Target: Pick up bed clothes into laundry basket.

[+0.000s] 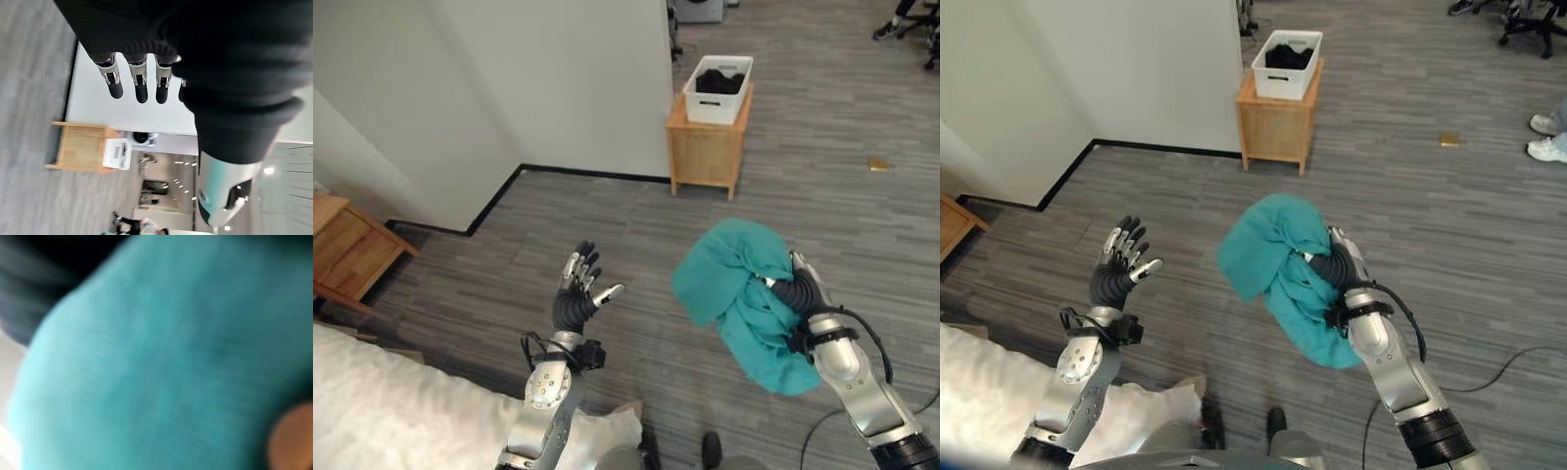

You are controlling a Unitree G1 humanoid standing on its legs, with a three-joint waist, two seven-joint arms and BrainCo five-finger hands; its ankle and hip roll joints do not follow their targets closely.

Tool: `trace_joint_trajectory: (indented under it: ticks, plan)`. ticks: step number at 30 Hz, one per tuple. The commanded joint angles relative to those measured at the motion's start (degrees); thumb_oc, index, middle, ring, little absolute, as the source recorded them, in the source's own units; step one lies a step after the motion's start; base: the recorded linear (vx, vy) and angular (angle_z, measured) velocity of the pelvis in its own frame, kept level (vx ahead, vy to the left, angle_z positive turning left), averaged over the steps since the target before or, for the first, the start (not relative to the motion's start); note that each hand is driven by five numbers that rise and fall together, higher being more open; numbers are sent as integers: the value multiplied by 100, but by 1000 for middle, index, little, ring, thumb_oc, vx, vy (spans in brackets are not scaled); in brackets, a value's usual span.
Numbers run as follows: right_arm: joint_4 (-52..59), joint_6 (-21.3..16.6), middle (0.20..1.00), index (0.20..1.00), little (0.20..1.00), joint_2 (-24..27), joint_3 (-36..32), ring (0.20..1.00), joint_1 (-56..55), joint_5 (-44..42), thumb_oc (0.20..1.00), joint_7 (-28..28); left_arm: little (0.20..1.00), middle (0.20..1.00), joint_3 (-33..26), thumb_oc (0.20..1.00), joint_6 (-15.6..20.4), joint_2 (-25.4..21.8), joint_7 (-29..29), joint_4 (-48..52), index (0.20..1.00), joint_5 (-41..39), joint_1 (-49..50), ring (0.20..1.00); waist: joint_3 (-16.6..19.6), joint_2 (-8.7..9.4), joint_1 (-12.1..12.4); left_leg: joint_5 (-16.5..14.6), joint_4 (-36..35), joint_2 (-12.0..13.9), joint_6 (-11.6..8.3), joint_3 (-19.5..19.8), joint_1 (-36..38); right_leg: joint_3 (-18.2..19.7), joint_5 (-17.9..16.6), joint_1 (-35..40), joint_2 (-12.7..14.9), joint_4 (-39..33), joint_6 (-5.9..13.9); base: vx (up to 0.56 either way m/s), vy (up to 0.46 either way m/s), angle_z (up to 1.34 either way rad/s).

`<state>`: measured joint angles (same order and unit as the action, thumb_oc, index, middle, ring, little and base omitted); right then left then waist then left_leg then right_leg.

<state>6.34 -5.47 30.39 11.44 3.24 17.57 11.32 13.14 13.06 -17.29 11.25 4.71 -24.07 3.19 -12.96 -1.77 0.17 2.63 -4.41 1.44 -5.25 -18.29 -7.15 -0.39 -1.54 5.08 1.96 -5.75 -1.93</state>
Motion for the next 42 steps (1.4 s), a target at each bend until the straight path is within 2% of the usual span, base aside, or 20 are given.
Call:
trace_joint_trajectory:
  ticks: [1, 4, 7, 9, 10, 11, 13, 14, 18, 21, 24, 27, 31, 32, 33, 34, 37, 39, 41, 42]
  plan:
    - [615, -261, 200, 200, 200, 171, -220, 200, 356, 114, 200, 199, 1000, 1000, -148, 1000, 215, -55, 150, 443, 1000, -87, -69, 1000, 153, -25, 214, 429, 575, 312, -18, -281, -441, -768, 1144, 816, 118, 75, 564, 435, 51, -18]
    - [594, -233, 200, 200, 200, 171, -193, 200, 338, 301, 200, 171, 1000, 1000, -38, 1000, 167, -84, 206, 416, 1000, -85, -30, 1000, 341, -77, 320, 641, 55, 251, 203, -239, -194, -649, 1316, 1223, 85, 75, 674, 569, 94, -48]
    - [482, -226, 200, 200, 200, 173, -208, 200, 227, 452, 200, 222, 1000, 1000, 64, 1000, 122, -268, 216, 406, 1000, 58, -101, 1000, 485, 111, 346, 531, -32, 148, 366, -353, 8, -703, 1330, 1165, 209, 676, 842, 477, 53, -79]
    - [385, -189, 200, 200, 200, 210, -352, 200, 112, 519, 200, 245, 1000, 1000, 137, 1000, 51, -468, 261, 428, 1000, 273, -220, 1000, 445, 220, 193, 207, -59, 59, 512, -428, 346, -1000, 798, 619, 409, 2220, 1407, 366, 63, -21]
    - [384, -190, 200, 200, 200, 210, -352, 200, 118, 519, 200, 245, 1000, 1000, 135, 1000, 50, -468, 263, 427, 1000, 274, -226, 1000, 452, 203, 207, 224, -59, 85, 511, -440, 325, -985, 781, 585, 387, 2229, 1398, 300, 64, -19]
    - [340, -173, 200, 200, 200, 212, -474, 200, 30, 487, 200, 252, 1000, 1000, 228, 1000, 25, -587, 300, 420, 1000, 465, -353, 1000, 341, 159, -11, 0, -59, 105, 567, -416, 603, -1096, 248, -5, 547, 3366, 1693, 156, 38, 11]
    - [316, -156, 200, 200, 200, 188, -557, 200, 10, 442, 200, 267, 1000, 1000, 273, 1000, 4, -624, 311, 416, 1000, 543, -466, 1000, 269, 53, -111, -73, -59, 202, 570, -414, 721, -1211, 57, -411, 669, 3785, 1693, 251, 37, 31]
    - [257, -154, 200, 200, 200, 143, -680, 200, -53, 296, 200, 321, 1000, 1000, 337, 1000, -2, -664, 350, 376, 1000, 579, -649, 1000, 172, -48, -283, -247, -59, 221, 549, -399, 942, -1482, 224, -800, 1158, 3793, 1580, 287, 27, 18]
    - [115, -148, 200, 200, 200, 178, -874, 200, -175, 48, 200, 364, 1000, 1000, 520, 1000, -9, -595, 276, 251, 1000, 682, -939, 1000, 47, -143, -598, -481, -59, 209, 430, -238, 1299, -1636, 701, -1134, 1050, 2825, 1209, 338, -77, 20]
    - [-161, -36, 200, 200, 200, 302, -1128, 200, -245, 28, 200, 477, 1000, 1000, 578, 1000, -49, -449, 250, 27, 1000, 773, -1196, 1000, 96, -57, -892, -887, -59, 96, 261, -175, 1781, -1696, 85, -1435, 943, 799, 1283, 509, -264, 29]
    - [-343, 70, 200, 200, 200, 443, -1240, 200, -90, 138, 200, 600, 1000, 1000, 514, 1000, -24, -413, 274, -101, 1000, 778, -1316, 1000, 85, -164, -972, -1261, -59, 138, 166, -162, 2238, -1855, -221, -1762, 1057, 209, 1482, 474, -200, 35]
    - [-371, 106, 200, 200, 200, 623, -1346, 200, -111, 233, 200, 615, 1000, 1000, 542, 1000, 14, -314, 203, -212, 1000, 783, -1452, 1000, 105, -165, -1028, -1472, -59, 30, 162, -93, 2586, -1833, -454, -1697, 1154, 201, 1387, 365, -221, -33]
    - [-345, 73, 200, 200, 200, 724, -1376, 200, -134, 219, 200, 587, 1000, 1000, 582, 1000, 65, -171, 146, -142, 1000, 692, -1305, 1000, 154, -364, -1072, -1195, 1025, 355, -144, -97, 2421, -2007, -416, -1370, 1041, 161, 1205, 353, -275, 1]
    - [-348, 60, 200, 200, 200, 737, -1342, 200, -140, 207, 200, 579, 1000, 1000, 597, 1000, 77, -134, 151, -131, 1000, 603, -1251, 1000, 117, -382, -1033, -826, 1789, 561, -268, -55, 2073, -2050, -305, -1154, 962, 114, 1087, 397, -535, 6]
    - [-305, 31, 200, 200, 200, 893, -1288, 200, -36, 176, 200, 580, 1000, 1000, 568, 1000, 85, -133, 150, -90, 1000, 463, -1183, 1000, -11, -317, -899, -15, 3361, 869, -502, 102, 1488, -2068, -34, -775, 825, 76, 812, 397, -528, -8]
    - [-268, 25, 200, 200, 200, 950, -1244, 200, 25, 165, 200, 570, 1000, 1000, 545, 1000, 101, -134, 169, -65, 1000, 441, -1135, 1000, -72, -250, -831, 132, 3976, 954, -547, 141, 1233, -2013, 105, -620, 778, 75, 689, 313, -402, -16]
    - [-293, 25, 200, 200, 200, 1015, -1124, 200, 114, 146, 200, 528, 1000, 1000, 493, 1000, 88, -119, 235, -35, 1000, 405, -1039, 1000, -137, -72, -670, -58, 4442, 1035, -461, -5, 777, -1869, 316, -359, 796, 75, 595, 324, -181, -67]
    - [-313, 9, 200, 200, 200, 1010, -958, 200, 95, 142, 200, 413, 1000, 1000, 458, 1000, 93, -41, 248, -23, 1000, 347, -863, 1000, -171, 7, -384, -371, 3837, 863, -260, -39, 17, -1573, 531, -33, 745, 75, 612, 545, -117, -34]
    - [-324, -6, 200, 200, 200, 993, -908, 200, 83, 148, 200, 394, 1000, 1000, 467, 1000, 91, -26, 244, -18, 1000, 354, -817, 1000, -135, 7, -312, -346, 3293, 699, -172, -69, -15, -1521, 564, 13, 746, 75, 647, 467, 0, -60]
    - [-434, -40, 200, 200, 200, 984, -737, 200, 77, 180, 200, 352, 1000, 1000, 452, 1000, 82, 31, 242, -13, 1000, 325, -712, 1000, -72, -186, -150, -103, 1544, 484, -122, 3, -67, -1446, 776, 273, 582, 75, 781, 574, 71, -73]
